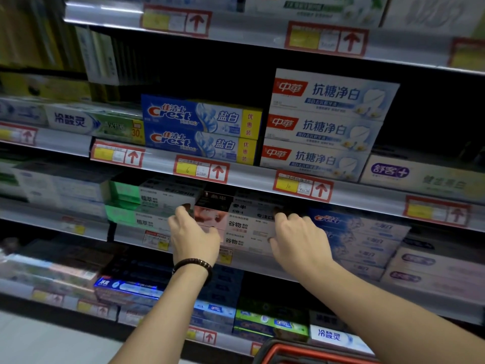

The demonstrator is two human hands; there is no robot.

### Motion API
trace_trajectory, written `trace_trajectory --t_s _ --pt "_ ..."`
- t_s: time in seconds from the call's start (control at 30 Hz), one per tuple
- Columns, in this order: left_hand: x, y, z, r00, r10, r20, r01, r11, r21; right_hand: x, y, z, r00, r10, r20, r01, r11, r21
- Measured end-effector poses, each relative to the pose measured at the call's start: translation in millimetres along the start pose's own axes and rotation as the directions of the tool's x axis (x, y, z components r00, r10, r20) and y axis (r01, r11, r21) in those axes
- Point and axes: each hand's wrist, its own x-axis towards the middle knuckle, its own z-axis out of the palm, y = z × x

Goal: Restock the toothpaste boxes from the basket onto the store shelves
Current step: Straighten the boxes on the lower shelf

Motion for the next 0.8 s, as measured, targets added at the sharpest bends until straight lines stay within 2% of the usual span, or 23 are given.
trace_trajectory --t_s 0.13,0.2,0.27,0.37,0.47,0.6,0.8 --pt "-2.5 -1.6 2.8 0.998 0.063 -0.019 -0.062 0.996 0.065 6.3 -13.9 -6.9 0.988 -0.139 -0.074 0.129 0.984 -0.126" --pt "-5.2 -1.2 4.9 0.996 0.083 -0.038 -0.079 0.992 0.094 12.2 -20.7 -9.7 0.982 -0.177 -0.061 0.169 0.979 -0.115" --pt "-7.5 -0.6 7.7 0.993 0.108 -0.056 -0.101 0.988 0.113 20.7 -25.3 -11.2 0.987 -0.162 0.013 0.162 0.986 -0.032" --pt "-10.6 -0.5 13.5 0.991 0.12 -0.057 -0.112 0.985 0.129 38.9 -26.3 -12.8 0.978 -0.085 0.192 0.07 0.994 0.083" --pt "-14.7 -2.8 19.8 0.992 0.124 -0.028 -0.118 0.982 0.147 54.8 -24.6 -17.0 0.926 -0.049 0.375 0.012 0.995 0.101" --pt "-18.5 -6.2 28.1 0.991 0.13 -0.023 -0.126 0.984 0.127 67.4 -25.7 -22.5 0.841 -0.057 0.539 -0.008 0.993 0.119" --pt "-19.0 -8.1 33.0 0.992 0.126 -0.014 -0.123 0.983 0.134 78.4 -32.2 -22.0 0.734 -0.074 0.675 -0.087 0.976 0.202"
